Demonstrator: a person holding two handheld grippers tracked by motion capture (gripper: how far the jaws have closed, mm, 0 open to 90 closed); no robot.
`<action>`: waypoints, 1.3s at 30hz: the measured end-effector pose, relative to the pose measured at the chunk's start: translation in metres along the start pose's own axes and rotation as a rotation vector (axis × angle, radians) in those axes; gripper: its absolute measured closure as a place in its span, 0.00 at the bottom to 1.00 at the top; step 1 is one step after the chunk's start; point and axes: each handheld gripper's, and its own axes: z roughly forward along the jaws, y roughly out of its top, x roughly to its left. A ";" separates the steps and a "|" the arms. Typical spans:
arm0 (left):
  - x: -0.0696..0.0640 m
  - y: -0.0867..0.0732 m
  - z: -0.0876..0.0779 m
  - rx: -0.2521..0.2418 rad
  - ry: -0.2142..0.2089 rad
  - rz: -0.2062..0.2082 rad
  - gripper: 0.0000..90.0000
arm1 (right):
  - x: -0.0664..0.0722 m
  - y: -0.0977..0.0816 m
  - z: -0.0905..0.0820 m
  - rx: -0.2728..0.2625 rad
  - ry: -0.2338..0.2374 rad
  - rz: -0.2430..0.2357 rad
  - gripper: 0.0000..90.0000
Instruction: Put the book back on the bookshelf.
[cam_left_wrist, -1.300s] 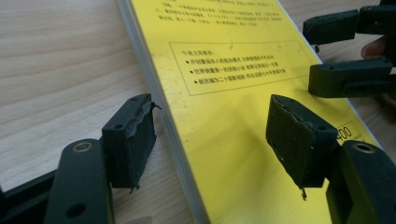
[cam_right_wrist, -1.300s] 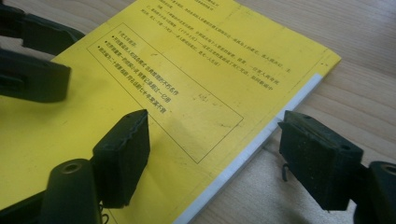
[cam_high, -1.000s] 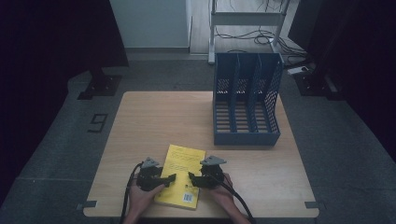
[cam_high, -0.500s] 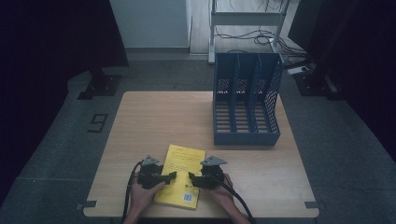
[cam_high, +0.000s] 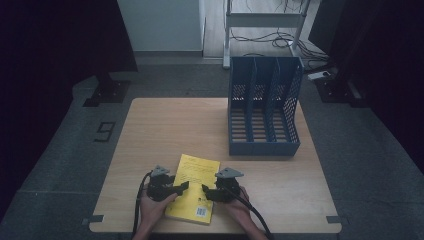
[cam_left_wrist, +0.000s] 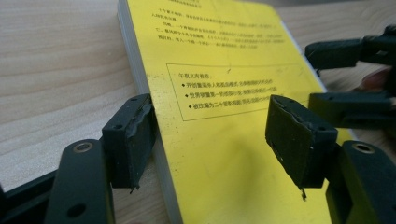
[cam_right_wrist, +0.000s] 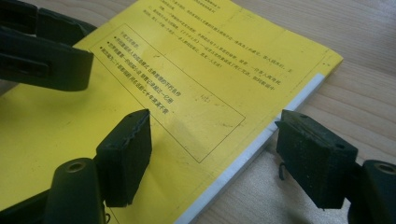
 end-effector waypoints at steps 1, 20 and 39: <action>-0.001 0.002 -0.005 -0.029 -0.028 -0.012 0.38 | 0.000 0.000 0.000 0.000 0.000 0.002 0.29; 0.000 0.007 -0.015 -0.062 -0.196 -0.084 0.41 | 0.000 -0.001 0.000 -0.011 0.005 0.012 0.29; -0.001 0.005 -0.003 -0.024 -0.217 -0.090 0.46 | -0.001 -0.002 0.000 -0.021 0.013 0.015 0.29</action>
